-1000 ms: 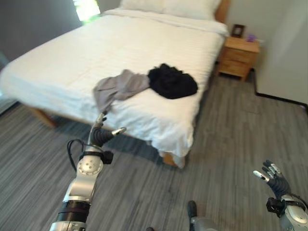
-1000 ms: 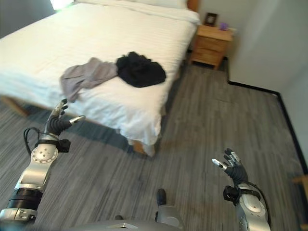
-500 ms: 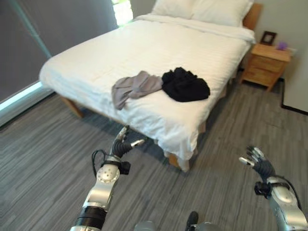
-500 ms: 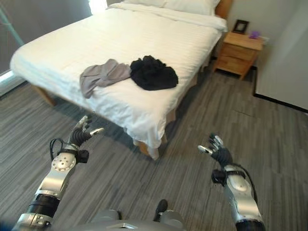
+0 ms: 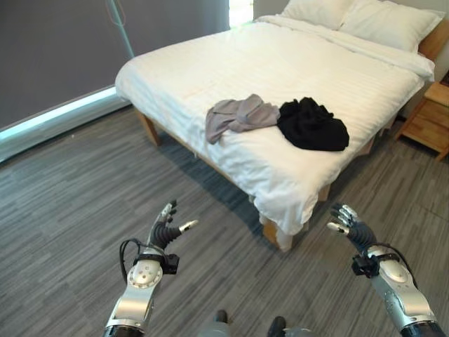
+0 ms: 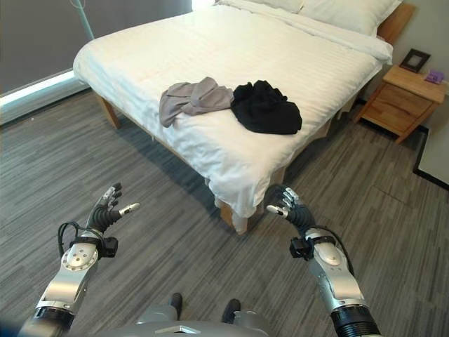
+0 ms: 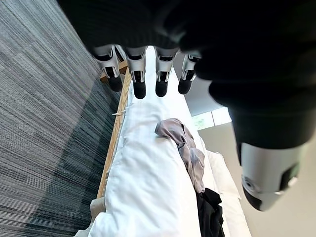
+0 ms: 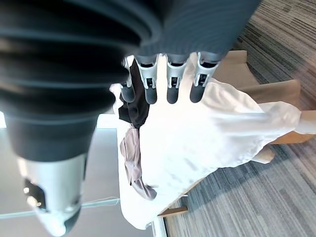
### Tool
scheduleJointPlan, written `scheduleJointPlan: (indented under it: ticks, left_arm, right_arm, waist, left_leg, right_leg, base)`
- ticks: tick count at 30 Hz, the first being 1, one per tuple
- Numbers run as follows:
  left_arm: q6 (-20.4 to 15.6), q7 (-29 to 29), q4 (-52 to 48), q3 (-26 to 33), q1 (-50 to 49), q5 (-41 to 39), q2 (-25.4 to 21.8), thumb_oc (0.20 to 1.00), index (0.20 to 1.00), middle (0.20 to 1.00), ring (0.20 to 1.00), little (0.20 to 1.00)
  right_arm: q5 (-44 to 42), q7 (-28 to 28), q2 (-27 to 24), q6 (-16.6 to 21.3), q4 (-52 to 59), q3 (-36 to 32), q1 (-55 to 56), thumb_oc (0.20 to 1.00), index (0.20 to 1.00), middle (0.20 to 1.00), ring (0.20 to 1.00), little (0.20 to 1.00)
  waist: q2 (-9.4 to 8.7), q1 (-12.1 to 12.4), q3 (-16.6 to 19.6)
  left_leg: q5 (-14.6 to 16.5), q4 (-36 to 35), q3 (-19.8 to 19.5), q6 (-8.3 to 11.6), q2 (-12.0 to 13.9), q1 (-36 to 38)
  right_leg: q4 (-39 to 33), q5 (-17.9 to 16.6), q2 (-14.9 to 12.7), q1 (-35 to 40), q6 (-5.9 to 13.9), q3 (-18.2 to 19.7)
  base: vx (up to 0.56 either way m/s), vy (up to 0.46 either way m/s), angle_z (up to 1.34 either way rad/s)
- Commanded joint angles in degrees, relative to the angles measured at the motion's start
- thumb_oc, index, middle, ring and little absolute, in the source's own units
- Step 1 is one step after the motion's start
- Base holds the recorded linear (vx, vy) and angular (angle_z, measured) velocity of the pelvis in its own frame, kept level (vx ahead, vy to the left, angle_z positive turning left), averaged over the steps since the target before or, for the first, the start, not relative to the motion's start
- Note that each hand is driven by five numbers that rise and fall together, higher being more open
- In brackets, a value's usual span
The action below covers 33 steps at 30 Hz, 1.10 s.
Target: Pick up bed clothes into laundry basket.
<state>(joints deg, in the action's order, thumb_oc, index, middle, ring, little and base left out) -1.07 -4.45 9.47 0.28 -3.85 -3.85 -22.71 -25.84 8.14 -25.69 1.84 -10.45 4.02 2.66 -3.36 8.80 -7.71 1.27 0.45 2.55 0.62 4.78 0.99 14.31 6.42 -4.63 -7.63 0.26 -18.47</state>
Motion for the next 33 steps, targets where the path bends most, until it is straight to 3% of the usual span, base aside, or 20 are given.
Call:
scheduleJointPlan:
  ticks: [1, 3, 6, 7, 8, 9, 10, 11, 14, 16, 19, 21, 22, 25, 26, 27, 28, 29, 32, 33]
  left_arm:
    - [-2.73, -0.17, -2.13, 1.62, 3.53, -1.14, -1.97, 1.0, 1.0, 1.0, 1.0, 1.0]
    - [-2.92, -0.75, -1.93, 1.24, 3.82, -2.06, -1.7, 1.0, 1.0, 1.0, 1.0, 1.0]
    - [-2.92, -0.55, -2.01, 1.31, 3.41, -2.36, -1.29, 1.0, 1.0, 1.0, 1.0, 1.0]
    - [-3.03, -0.17, -2.29, 1.56, 2.42, -2.54, -1.22, 1.0, 1.0, 1.0, 1.0, 1.0]
    - [-2.95, -0.1, -2.12, 1.37, 1.84, -2.17, -1.21, 1.0, 1.0, 1.0, 1.0, 1.0]
    - [-2.96, -0.11, -2.12, 1.35, 1.72, -2.15, -1.17, 1.0, 1.0, 1.0, 1.0, 1.0]
    - [-3.04, -0.13, -1.82, 1.18, 1.44, -2.1, -1.12, 1.0, 1.0, 1.0, 1.0, 1.0]
    - [-2.96, -0.08, -1.63, 1.12, 1.18, -2.27, -0.97, 1.0, 1.0, 1.0, 1.0, 1.0]
    - [-2.67, 0.09, -0.4, 1.61, 0.83, -1.5, -1.42, 1.0, 1.0, 1.0, 1.0, 1.0]
    - [-3.18, 0.67, -1.15, 2.76, -1.12, -2.3, -1.59, 1.0, 1.0, 1.0, 1.0, 1.0]
    - [-3.15, 1.26, -1.23, 2.93, -2.36, -2.92, -1.25, 1.0, 1.0, 1.0, 1.0, 1.0]
    - [-3.01, 1.88, -1.79, 2.72, -3.26, -2.71, -1.76, 1.0, 1.0, 1.0, 1.0, 1.0]
    - [-2.99, 2.01, -2.15, 2.28, -3.44, -2.47, -1.91, 1.0, 1.0, 1.0, 1.0, 1.0]
    - [-2.39, 2.58, -3.12, 1.88, -3.93, -2.73, -2.33, 1.0, 1.0, 1.0, 1.0, 1.0]
    - [-1.94, 2.38, -3.39, 1.57, -3.31, -1.64, -3.25, 1.0, 1.0, 1.0, 1.0, 1.0]
    - [-1.86, 2.18, -3.68, 2.01, -3.03, -0.95, -3.83, 1.0, 1.0, 1.0, 1.0, 1.0]
    - [-2.06, 2.63, -4.24, 2.24, -2.79, -1.21, -4.66, 1.0, 1.0, 1.0, 1.0, 1.0]
    - [-2.06, 2.65, -4.24, 2.23, -2.79, -1.23, -4.67, 1.0, 1.0, 1.0, 1.0, 1.0]
    - [-2.17, 3.15, -5.03, 2.59, -2.79, -0.47, -6.2, 1.0, 1.0, 1.0, 1.0, 1.0]
    - [-2.25, 3.07, -4.87, 2.48, -2.69, 0.11, -6.71, 1.0, 1.0, 1.0, 1.0, 1.0]
  right_arm:
    - [-2.06, -0.43, -0.14, 3.14, 2.94, -1.22, -0.92, 1.0, 1.0, 1.0, 1.0, 1.0]
    - [-1.8, -1.23, -0.3, 3.12, 2.11, -1.85, -0.93, 1.0, 1.0, 1.0, 1.0, 1.0]
    - [-1.44, -1.64, -0.32, 3.05, 1.42, -2.54, -0.99, 1.0, 1.0, 1.0, 1.0, 1.0]
    - [-1.52, -1.61, -0.3, 3.19, 1.35, -3.04, -1.17, 1.0, 1.0, 1.0, 1.0, 1.0]
    - [-1.33, -1.97, -0.23, 3.6, 1.12, -2.86, -1.28, 1.0, 1.0, 1.0, 1.0, 1.0]
    - [-1.32, -1.99, -0.26, 3.65, 1.08, -2.79, -1.2, 1.0, 1.0, 1.0, 1.0, 1.0]
    - [-1.35, -2.14, -0.29, 4.06, 0.94, -2.48, -1.59, 1.0, 1.0, 1.0, 1.0, 1.0]
    - [-1.29, -2.2, -0.31, 4.15, 0.88, -2.05, -2.06, 1.0, 1.0, 1.0, 1.0, 1.0]
    - [-0.89, -2.42, -0.47, 4.48, 0.96, -0.08, -5.3, 1.0, 1.0, 1.0, 1.0, 1.0]
    - [-1.03, -1.95, 1.22, 4.06, 2.6, 1.71, -7.35, 1.0, 1.0, 1.0, 1.0, 1.0]
    - [-0.72, -1.87, 2.81, 3.95, 2.49, 2.98, -8.1, 1.0, 1.0, 1.0, 1.0, 1.0]
    - [-0.77, -1.86, 4.51, 3.52, 2.04, 4.26, -9.4, 1.0, 1.0, 1.0, 1.0, 1.0]
    - [-2.26, -1.47, 5.6, 3.42, 1.57, 5.07, -9.83, 1.0, 1.0, 1.0, 1.0, 1.0]
    - [-1.88, -2.01, 5.39, 2.88, 2.04, 4.46, -8.82, 1.0, 1.0, 1.0, 1.0, 1.0]
    - [-1.27, -2.55, 4.89, 2.76, 2.39, 3.5, -8.1, 1.0, 1.0, 1.0, 1.0, 1.0]
    - [-0.67, -2.85, 4.49, 2.54, 2.48, 2.7, -7.85, 1.0, 1.0, 1.0, 1.0, 1.0]
    - [0.53, -2.9, 2.92, 2.24, 3.03, 0.85, -7.92, 1.0, 1.0, 1.0, 1.0, 1.0]
    - [0.54, -2.89, 2.92, 2.21, 3.05, 0.83, -7.91, 1.0, 1.0, 1.0, 1.0, 1.0]
    - [0.81, -3.73, -1.23, 1.71, 2.76, -2.45, -9.18, 1.0, 1.0, 1.0, 1.0, 1.0]
    - [0.81, -4.06, -2.74, 1.83, 2.55, -3.29, -9.56, 1.0, 1.0, 1.0, 1.0, 1.0]
  waist:
    - [-2.97, 0.67, -3.57]
    - [-3.14, 2.16, -5.17]
    - [-3.2, 2.64, -4.99]
    - [-3.52, 3.23, -4.08]
    - [-2.76, 3.94, -3.51]
    - [-2.92, 4.07, -3.42]
    - [-2.24, 4.57, -3.28]
    - [-1.84, 4.73, -3.13]
    - [-1.04, 4.86, -2.62]
    - [-1.13, 6.22, -0.34]
    - [-2.19, 7.28, 0.9]
    - [-3.86, 8.57, 1.17]
    - [-4.32, 9.18, 0.96]
    - [-2.59, 8.35, -0.14]
    - [-0.78, 6.18, -1.06]
    - [-0.31, 5.22, -1.51]
    - [-0.06, 4.02, -1.78]
    - [0.09, 3.59, -1.96]
    - [-1.85, 2.25, -2.65]
    - [-2.24, 1.94, -2.79]
  left_leg:
    - [-6.23, 18.62, -0.92, 3.54, -1.76, -4.1]
    - [-7.99, 25.1, -4.1, 3.6, -4.6, -8.26]
    - [-6.82, 22.16, -4.09, 2.67, -5.35, -11.26]
    - [-5.35, 15.8, -4.0, 1.82, -4.57, -12.76]
    - [-8.3, 7.78, -5.48, 1.78, -2.8, -14.15]
    - [-9.15, 5.87, -5.28, 1.91, -2.79, -13.11]
    - [-12.79, 0.0, -6.32, 2.94, -1.7, -13.86]
    - [-14.07, -2.87, -6.97, 3.8, -0.9, -14.46]
    - [-15.36, -5.45, -2.47, 5.5, 0.79, -16.99]
    - [-16.74, -5.44, -0.77, 4.58, 0.93, -14.45]
    - [-15.71, -4.43, 0.36, 3.25, 0.35, -13.45]
    - [-12.33, -0.73, 0.99, 0.56, -2.0, -12.84]
    - [-10.8, 0.37, 0.94, -1.2, -3.73, -11.82]
    - [-9.44, -0.97, -1.12, -4.44, -6.29, -6.97]
    - [-8.72, -2.88, -3.67, -5.53, -6.57, -3.24]
    - [-8.36, -4.12, -4.41, -5.57, -6.48, -1.2]
    - [-7.8, -5.06, -5.39, -4.97, -6.34, 0.6]
    - [-7.57, -4.98, -5.87, -4.9, -6.25, 0.87]
    - [-5.92, -5.45, -8.47, -3.6, -6.76, 2.39]
    - [-5.15, -5.45, -9.71, -3.45, -6.52, 3.13]
  right_leg:
    - [-15.1, -10.58, 1.25, 11.59, 1.96, 0.45]
    - [-14.8, -9.71, 0.96, 12.64, 1.45, 0.61]
    - [-15.78, -9.49, 0.64, 13.8, 2.02, 1.37]
    - [-16.68, -8.94, 0.37, 15.03, 2.85, 2.32]
    - [-17.01, -7.96, 0.87, 16.22, 3.16, 3.45]
    - [-16.97, -7.84, 0.76, 16.26, 3.1, 3.61]
    - [-17.27, -7.08, 1.02, 17.28, 3.28, 4.23]
    - [-17.49, -6.47, 1.01, 18.17, 3.45, 4.87]
    - [-18.58, -5.52, 0.69, 21.24, 4.03, 6.43]
    - [-19.03, -4.55, -0.82, 23.49, 5.75, 7.99]
    - [-17.33, -4.27, -3.48, 23.49, 6.97, 9.17]
    - [-10.35, -8.67, -7.8, 22.15, 8.44, 10.1]
    - [-4.65, -12.85, -9.84, 20.82, 8.68, 10.55]
    - [12.43, -23.89, -10.75, 13.05, 7.77, 12.23]
    - [17.39, -23.71, -9.84, 7.55, 7.08, 12.78]
    - [16.45, -21.61, -10.27, 4.66, 6.85, 11.99]
    - [9.02, -20.54, -11.79, 1.67, 7.22, 9.2]
    - [8.67, -20.4, -11.75, 2.46, 7.21, 8.56]
    - [-8.25, -20.91, -9.61, 3.31, 8.82, 7.98]
    - [-11.05, -20.47, -7.38, 3.68, 8.84, 10.7]
  base:
    - [-0.06, -0.138, -0.16]
    - [0.02, -0.06, -0.18]
    - [0.14, 0.033, -0.27]
    - [0.33, 0.152, -0.21]
    - [0.34, 0.139, -0.18]
    - [0.29, 0.137, -0.18]
    - [0.21, 0.074, -0.26]
    - [0.31, 0.135, -0.31]
    - [0.29, 0.145, -0.24]
    - [0.5, 0.341, -0.53]
    - [0.35, 0.255, -1.11]
    - [0.33, 0.278, -0.34]
    - [0.34, 0.336, -0.06]
    - [0.32, 0.377, 0.09]
    - [0.42, 0.329, 0.7]
    - [0.51, 0.179, 0.83]
    - [0.31, 0.006, 0.72]
    - [0.29, -0.102, 0.74]
    - [0.22, -0.153, 0.79]
    - [0.25, -0.136, 0.69]
